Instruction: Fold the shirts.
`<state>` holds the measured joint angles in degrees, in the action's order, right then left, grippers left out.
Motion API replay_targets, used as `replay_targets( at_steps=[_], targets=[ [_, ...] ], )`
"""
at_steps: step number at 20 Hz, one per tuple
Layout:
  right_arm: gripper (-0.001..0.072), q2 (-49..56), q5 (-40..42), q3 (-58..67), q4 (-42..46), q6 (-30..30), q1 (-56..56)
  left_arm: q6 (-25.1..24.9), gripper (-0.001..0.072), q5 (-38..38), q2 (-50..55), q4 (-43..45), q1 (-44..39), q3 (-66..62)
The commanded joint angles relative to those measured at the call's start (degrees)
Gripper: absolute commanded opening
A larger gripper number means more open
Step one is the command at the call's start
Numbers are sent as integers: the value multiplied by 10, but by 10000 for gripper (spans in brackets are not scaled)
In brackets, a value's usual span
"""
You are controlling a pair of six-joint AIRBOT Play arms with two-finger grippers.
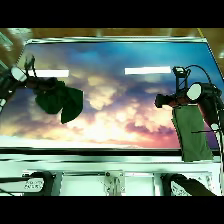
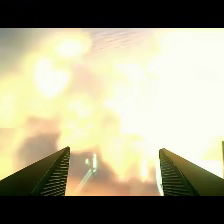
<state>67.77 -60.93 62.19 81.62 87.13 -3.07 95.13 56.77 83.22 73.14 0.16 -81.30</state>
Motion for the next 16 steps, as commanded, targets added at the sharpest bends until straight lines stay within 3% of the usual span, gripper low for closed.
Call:
replay_targets(
  at_steps=[1, 4, 8, 13, 15, 16],
  targets=[
    [674, -17, -38, 18, 34, 0, 0, -49, 39, 24, -94, -12, -86, -72],
    [674, -73, -60, 45, 78, 0, 0, -33, 39, 27, -146, -30, -180, -82],
    [674, -158, -108, 67, 148, 6, 0, -24, 38, 26, -134, -42, -305, -82],
    [674, -187, -220, 64, 164, 17, 0, 1, 39, -3, -26, -42, -417, -71],
    [674, -176, -219, 54, 163, 21, 0, 3, 40, -35, 45, -63, -445, -71],
    [674, -165, -210, 45, 159, 23, 1, -16, 81, -40, 79, -83, -451, -73]
  ],
)
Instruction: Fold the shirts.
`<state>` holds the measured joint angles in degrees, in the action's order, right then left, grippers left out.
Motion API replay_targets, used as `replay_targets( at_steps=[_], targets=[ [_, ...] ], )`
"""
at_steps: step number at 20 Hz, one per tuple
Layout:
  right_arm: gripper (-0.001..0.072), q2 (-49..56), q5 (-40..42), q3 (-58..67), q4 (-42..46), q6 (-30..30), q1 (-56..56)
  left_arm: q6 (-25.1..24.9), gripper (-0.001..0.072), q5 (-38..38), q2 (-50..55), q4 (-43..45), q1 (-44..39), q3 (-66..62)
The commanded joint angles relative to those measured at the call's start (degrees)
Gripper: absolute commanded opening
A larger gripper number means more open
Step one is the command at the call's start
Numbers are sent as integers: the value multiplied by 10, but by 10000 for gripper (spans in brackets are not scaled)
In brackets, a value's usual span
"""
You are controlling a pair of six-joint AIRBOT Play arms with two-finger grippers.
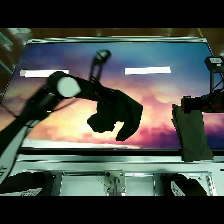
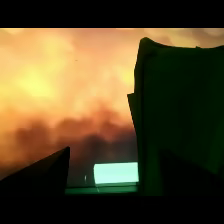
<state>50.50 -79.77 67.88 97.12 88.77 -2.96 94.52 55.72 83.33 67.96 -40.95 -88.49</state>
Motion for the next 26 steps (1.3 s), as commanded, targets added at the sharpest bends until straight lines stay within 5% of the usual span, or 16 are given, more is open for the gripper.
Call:
replay_targets(
  at_steps=[1, 2, 7, 11, 15, 18, 26],
  targets=[
    [674, 19, -9, -21, -6, 6, 0, -24, 367, -22, 103, -46, -38, -4],
    [674, 34, 5, -33, -24, 6, 0, -21, 671, 9, 120, -46, -25, -14],
    [674, 129, 23, -48, -76, -18, 3, -38, 675, 209, 87, -30, 164, -24],
    [674, 189, -8, -67, -176, -55, 80, -54, 676, 251, 1, -38, 314, 88],
    [673, 195, 30, -168, -330, -104, 162, -64, 676, 152, -40, -78, 340, 307],
    [674, 195, 52, -230, -363, -121, 171, -118, 675, 36, -25, -225, 337, 406],
    [674, 195, 98, -279, -419, -119, 171, -174, 654, -71, 69, -418, 276, 407]
  ],
)
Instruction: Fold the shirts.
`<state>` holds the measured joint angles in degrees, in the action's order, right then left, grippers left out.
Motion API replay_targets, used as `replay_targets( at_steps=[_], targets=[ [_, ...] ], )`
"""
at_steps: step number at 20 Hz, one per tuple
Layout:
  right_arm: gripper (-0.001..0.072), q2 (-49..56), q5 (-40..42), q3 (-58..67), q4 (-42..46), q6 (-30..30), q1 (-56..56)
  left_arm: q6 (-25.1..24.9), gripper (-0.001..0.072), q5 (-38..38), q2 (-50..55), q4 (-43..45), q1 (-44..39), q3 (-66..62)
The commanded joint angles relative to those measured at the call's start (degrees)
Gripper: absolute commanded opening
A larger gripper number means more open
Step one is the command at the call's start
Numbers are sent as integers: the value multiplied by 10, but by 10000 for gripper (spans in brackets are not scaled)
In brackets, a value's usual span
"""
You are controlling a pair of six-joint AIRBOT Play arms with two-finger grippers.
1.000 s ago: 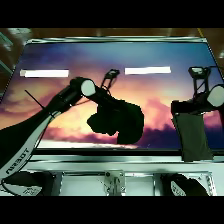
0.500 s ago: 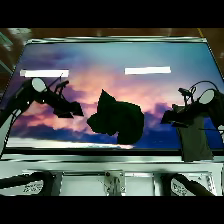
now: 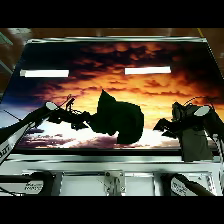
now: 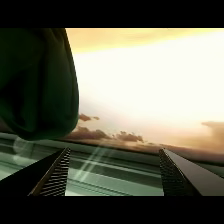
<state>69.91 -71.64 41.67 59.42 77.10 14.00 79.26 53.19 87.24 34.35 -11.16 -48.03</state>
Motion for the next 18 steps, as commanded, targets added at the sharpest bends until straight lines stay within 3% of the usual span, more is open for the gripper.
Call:
replay_targets(
  at_steps=[1, 2, 3, 4, 8, 12, 14, 15, 16, 17, 18],
  targets=[
    [674, 0, 26, -27, -65, -3, 2, -21, 630, -47, 43, -85, -29, -2],
    [674, 0, 37, -38, -77, -3, -4, -21, 451, -46, 53, -85, -33, -6],
    [674, 0, 50, -50, -84, -3, -20, -21, 201, -46, 59, -85, -35, -9],
    [674, 0, 66, -59, -89, -3, -44, -26, 60, -45, 57, -85, -35, -10],
    [674, 18, 164, -76, -108, 25, -156, -69, 41, -39, 25, -84, -34, -10],
    [673, 82, 204, -76, -172, 31, -206, -79, 41, -37, -17, -84, -34, -10],
    [418, 93, 217, -76, -204, 20, -211, -82, 41, -37, -36, -85, -31, -10],
    [348, 93, 222, -74, -215, 17, -210, -82, 41, -37, -44, -85, -27, -10],
    [153, 93, 222, -69, -221, 11, -210, -82, 41, -37, -52, -85, -21, -10],
    [62, 92, 215, -60, -218, 9, -208, -83, 41, -37, -62, -84, -13, -10],
    [60, 88, 199, -45, -213, -7, -204, -90, 40, -37, -76, -84, -1, -10]
  ],
)
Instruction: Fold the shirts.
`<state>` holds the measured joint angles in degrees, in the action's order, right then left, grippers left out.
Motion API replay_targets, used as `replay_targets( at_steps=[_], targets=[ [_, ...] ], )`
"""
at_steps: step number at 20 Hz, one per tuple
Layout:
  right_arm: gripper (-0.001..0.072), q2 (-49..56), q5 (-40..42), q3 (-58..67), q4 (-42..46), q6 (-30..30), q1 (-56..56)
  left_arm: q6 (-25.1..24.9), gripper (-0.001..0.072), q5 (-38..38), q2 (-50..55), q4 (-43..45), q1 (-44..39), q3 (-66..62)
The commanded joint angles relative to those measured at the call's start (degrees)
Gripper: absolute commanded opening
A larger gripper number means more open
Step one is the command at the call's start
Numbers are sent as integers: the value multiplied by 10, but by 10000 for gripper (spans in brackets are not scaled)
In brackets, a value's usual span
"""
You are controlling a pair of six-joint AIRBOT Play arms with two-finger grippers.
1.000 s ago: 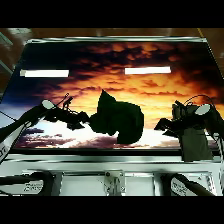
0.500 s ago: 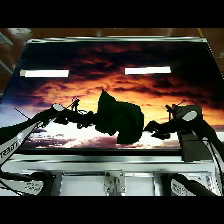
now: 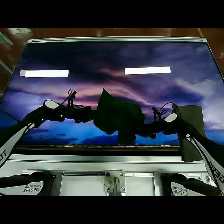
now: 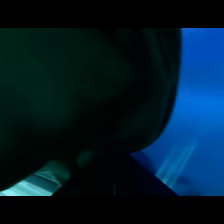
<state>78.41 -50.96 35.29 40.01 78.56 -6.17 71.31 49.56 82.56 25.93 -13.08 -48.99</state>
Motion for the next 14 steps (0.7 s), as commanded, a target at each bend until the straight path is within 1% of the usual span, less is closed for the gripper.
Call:
replay_targets(
  at_steps=[1, 3, 4, 6, 8, 11, 13, 14],
  targets=[
    [60, -8, -26, 38, -8, -39, 4, -24, 39, 0, -48, 4, 32, -5],
    [59, -52, -69, 93, 51, -45, 26, -29, 38, 2, -101, 42, 66, -33],
    [59, -87, -92, 131, 83, -48, 42, -29, 38, 12, -134, 63, 84, -60],
    [59, -169, -126, 219, 117, -69, 76, -32, 38, 43, -201, 91, 116, -139],
    [59, -254, -116, 320, 132, -69, 102, -32, 39, 49, -265, 108, 137, -239],
    [59, -349, -51, 455, 153, -67, 111, -31, 39, 45, -327, 127, 166, -391],
    [59, -391, -21, 510, 159, -56, 111, -18, 39, 45, -353, 160, 176, -465],
    [59, -407, -19, 528, 168, -46, 111, -16, 39, 45, -365, 175, 178, -491]
  ],
)
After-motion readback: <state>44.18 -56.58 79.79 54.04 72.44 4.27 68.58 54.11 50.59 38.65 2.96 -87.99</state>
